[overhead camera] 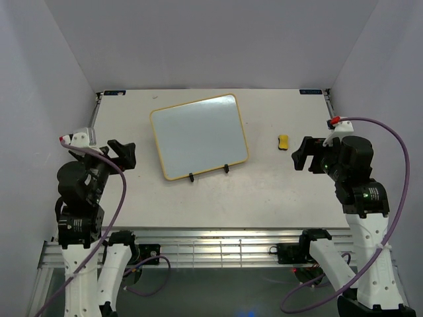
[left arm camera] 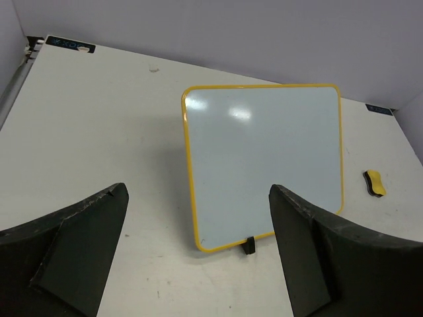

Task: Erase the whiteboard

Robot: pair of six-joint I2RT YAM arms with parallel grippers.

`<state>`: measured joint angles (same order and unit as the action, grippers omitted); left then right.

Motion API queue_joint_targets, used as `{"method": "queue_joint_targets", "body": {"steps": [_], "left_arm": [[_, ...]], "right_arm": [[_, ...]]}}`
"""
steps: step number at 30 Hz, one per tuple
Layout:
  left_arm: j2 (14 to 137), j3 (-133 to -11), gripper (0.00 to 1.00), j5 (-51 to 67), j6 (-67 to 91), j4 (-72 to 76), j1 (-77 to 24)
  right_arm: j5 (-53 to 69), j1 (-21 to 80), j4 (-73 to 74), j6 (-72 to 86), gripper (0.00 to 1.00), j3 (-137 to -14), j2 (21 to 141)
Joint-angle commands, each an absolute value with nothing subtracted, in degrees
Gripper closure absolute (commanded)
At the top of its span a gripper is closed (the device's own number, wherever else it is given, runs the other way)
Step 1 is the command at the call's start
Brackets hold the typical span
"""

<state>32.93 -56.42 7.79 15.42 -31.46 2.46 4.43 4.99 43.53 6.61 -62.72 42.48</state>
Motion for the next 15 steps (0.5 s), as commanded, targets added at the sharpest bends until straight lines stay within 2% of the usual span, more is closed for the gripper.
{"method": "queue_joint_targets", "body": {"steps": [1, 9, 15], "left_arm": [[29.4, -56.9, 0.02, 2.1, 12.3, -38.2, -0.3], [26.5, -55.2, 0.02, -10.7, 13.4, -44.4, -5.2], [25.8, -53.4, 0.02, -10.1, 14.0, -42.4, -5.9]], "right_arm": [[3.0, 5.2, 44.7, 5.6, 0.1, -61.3, 39.5], [3.0, 5.2, 44.4, 5.1, 0.1, -57.3, 36.6], [2.8, 5.1, 43.2, 4.7, 0.1, -56.4, 37.5]]}}
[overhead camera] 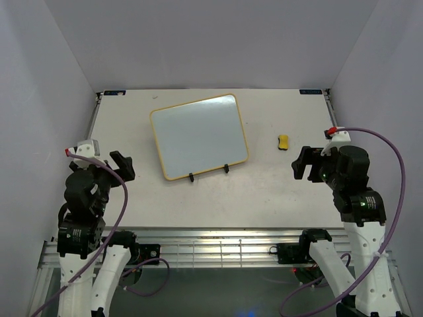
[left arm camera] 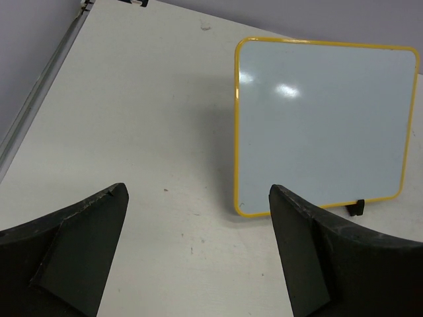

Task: Erase the whiteboard

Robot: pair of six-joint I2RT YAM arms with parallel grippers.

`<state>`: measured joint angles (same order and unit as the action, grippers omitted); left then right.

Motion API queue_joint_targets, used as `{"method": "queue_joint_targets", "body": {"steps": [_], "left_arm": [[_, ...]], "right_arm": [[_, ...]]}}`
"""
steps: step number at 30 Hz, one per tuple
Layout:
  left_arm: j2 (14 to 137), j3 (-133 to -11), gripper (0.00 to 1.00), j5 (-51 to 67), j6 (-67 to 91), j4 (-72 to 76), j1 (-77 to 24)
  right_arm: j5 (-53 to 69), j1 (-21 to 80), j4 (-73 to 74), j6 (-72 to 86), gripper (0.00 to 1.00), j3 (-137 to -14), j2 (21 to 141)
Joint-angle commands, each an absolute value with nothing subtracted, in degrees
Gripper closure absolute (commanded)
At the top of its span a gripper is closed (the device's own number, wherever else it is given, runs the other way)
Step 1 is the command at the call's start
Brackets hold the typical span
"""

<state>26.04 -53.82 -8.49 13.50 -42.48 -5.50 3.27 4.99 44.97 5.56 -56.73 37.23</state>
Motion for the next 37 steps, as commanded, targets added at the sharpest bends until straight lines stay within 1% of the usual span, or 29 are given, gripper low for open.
{"method": "queue_joint_targets", "body": {"steps": [1, 8, 13, 19, 28, 37], "left_arm": [[25.8, -53.3, 0.02, -8.8, 14.1, -42.0, -5.9], [27.2, -56.0, 0.02, -5.8, 15.9, -38.3, -5.9], [28.0, -57.7, 0.02, -6.8, 15.8, -37.2, -5.9], [27.9, -56.3, 0.02, -5.0, 15.1, -36.3, -5.9], [26.8, -56.3, 0.02, -6.8, 13.3, -36.4, -5.9], [27.2, -55.9, 0.02, -6.0, 13.2, -36.0, -5.9]], "right_arm": [[3.0, 5.1, 42.9, 4.7, 0.1, -56.3, 37.5], [2.5, 5.1, 40.6, 4.7, 0.1, -55.0, 38.2], [3.3, 5.2, 39.8, 4.7, 0.1, -55.2, 38.9], [3.5, 5.1, 39.0, 4.7, 0.1, -55.0, 39.3], [2.4, 5.2, 40.1, 4.0, 0.1, -55.5, 38.5], [2.4, 5.2, 40.3, 3.7, 0.1, -55.7, 38.8]]}}
